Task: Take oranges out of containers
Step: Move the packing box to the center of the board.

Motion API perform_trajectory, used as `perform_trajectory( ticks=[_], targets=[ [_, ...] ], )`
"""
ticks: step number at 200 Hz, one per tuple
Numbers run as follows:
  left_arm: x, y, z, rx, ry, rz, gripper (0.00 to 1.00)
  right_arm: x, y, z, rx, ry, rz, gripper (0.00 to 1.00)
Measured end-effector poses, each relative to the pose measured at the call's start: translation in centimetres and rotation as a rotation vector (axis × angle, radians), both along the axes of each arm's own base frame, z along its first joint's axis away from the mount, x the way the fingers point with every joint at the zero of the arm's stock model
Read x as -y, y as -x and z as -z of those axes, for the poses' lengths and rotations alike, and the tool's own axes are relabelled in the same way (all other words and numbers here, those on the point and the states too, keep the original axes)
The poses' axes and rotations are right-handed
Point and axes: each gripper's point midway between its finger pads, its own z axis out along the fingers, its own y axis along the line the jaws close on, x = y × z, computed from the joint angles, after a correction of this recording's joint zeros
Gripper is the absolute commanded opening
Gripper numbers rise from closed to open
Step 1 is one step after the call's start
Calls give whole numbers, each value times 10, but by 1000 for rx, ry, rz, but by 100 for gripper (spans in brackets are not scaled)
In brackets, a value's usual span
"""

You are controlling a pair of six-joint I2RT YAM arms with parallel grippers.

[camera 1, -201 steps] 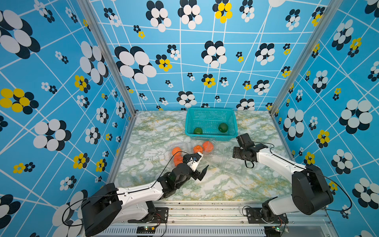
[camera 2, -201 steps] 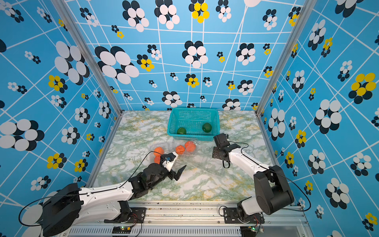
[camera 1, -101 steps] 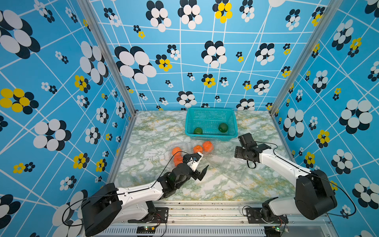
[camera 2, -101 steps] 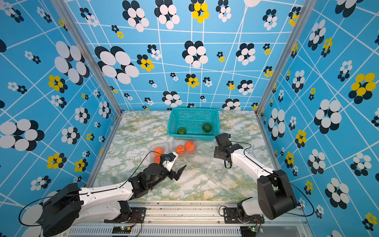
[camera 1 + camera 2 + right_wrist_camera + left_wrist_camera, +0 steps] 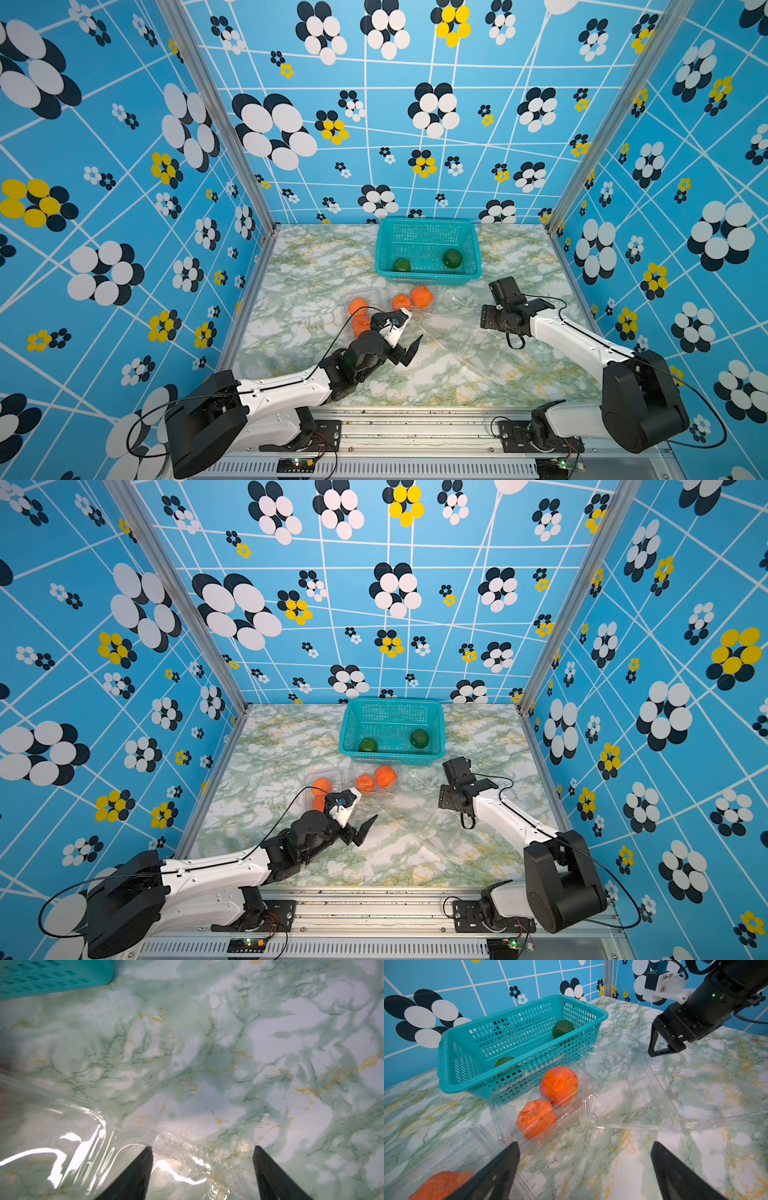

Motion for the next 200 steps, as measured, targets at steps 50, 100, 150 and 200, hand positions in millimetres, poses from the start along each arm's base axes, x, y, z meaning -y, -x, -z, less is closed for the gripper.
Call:
perform_trajectory(
  ticks=[50,100,150,200],
  targets=[
    [1,-1,11,-19,-27,0,100,-3,-6,3,-31,39,-85,69],
    [2,-1,17,-29,-42,0,100,-5,-6,13,-70,55,-133,35],
    [2,-1,19,-31,-45,0,100,-7,-12,15,-81,57,-136,11],
    [1,-2,19,-30,-46,-4,100,23,-18,7,-55,63,-9,0]
  ],
)
